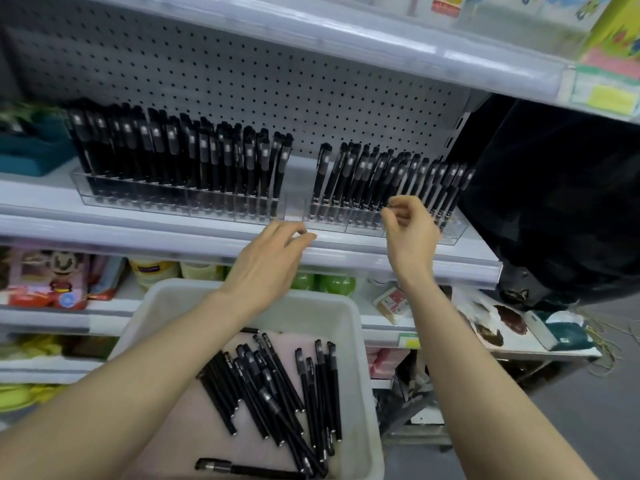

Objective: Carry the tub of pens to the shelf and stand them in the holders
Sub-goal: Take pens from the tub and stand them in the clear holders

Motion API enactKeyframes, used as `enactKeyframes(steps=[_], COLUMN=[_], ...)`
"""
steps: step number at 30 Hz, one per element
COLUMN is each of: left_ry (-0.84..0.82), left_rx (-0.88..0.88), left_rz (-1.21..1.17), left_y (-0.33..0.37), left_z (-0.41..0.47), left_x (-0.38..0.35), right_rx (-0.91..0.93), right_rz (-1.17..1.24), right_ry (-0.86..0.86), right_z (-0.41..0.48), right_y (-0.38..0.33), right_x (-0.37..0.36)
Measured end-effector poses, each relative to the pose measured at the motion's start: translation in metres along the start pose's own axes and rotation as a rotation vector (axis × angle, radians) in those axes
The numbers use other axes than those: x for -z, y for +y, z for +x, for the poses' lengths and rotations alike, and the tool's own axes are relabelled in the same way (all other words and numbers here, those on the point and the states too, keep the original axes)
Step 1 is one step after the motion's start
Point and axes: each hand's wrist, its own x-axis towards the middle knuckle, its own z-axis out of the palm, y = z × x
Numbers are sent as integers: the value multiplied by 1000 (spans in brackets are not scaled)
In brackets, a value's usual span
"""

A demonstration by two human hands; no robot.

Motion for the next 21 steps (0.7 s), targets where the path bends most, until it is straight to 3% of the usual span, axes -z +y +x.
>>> enactKeyframes(steps=[9,15,21], left_ry=[-72,-106,-84], left_rx=[14,41,67], left_rz=[-2,9,-18], left_y=[-35,-44,-42], left_z=[-82,-101,-103], left_x=[-18,-31,-38], right_rx=[14,-132,-36], right_rz=[-74,-247,-460], right_ry=[-293,-591,-810], right_z=[-119,-158,-176], right_y=[15,37,37], right_x=[-54,-73,-87])
